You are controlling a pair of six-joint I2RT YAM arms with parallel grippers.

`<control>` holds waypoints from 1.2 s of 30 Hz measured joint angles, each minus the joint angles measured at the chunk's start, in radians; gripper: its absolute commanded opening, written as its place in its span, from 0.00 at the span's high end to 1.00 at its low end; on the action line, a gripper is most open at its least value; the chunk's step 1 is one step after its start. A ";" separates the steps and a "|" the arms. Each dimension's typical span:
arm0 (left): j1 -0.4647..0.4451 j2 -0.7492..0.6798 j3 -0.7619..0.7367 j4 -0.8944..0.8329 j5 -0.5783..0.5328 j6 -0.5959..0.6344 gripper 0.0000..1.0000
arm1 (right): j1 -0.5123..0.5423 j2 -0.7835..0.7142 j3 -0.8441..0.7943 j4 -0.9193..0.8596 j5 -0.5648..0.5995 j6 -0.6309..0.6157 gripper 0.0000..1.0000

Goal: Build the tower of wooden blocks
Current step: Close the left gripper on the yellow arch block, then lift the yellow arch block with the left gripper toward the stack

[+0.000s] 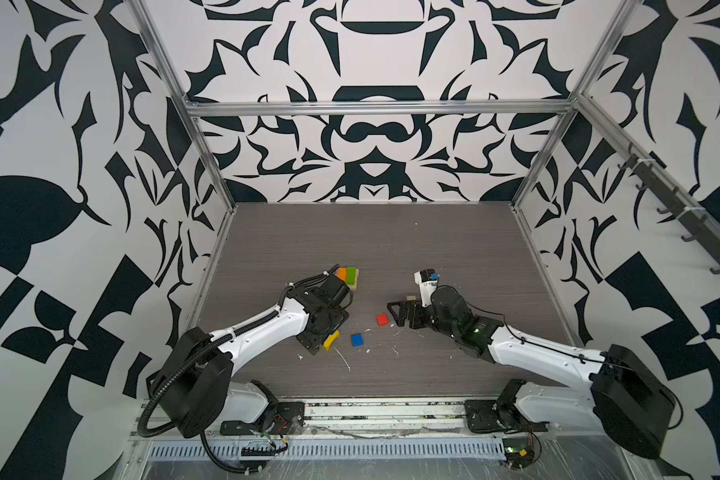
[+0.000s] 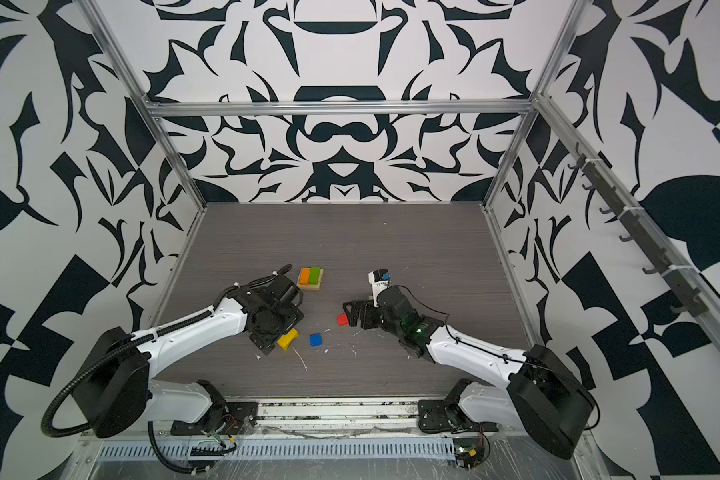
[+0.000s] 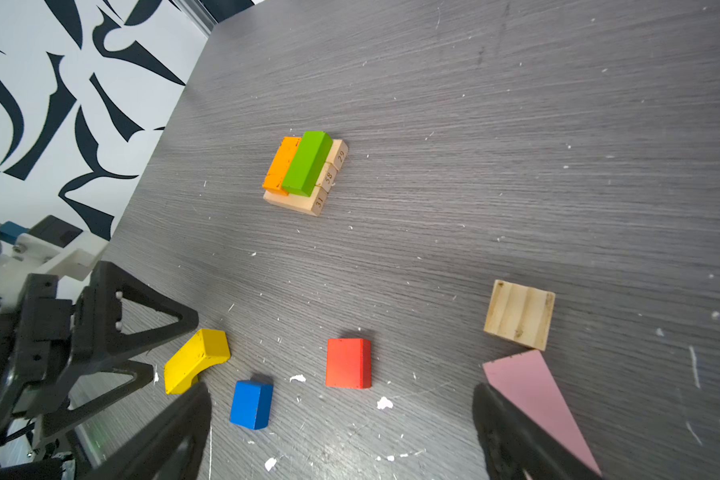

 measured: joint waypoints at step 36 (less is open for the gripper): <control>-0.027 0.073 -0.056 0.079 0.014 -0.034 0.27 | 0.000 -0.062 -0.010 -0.044 0.055 0.001 0.02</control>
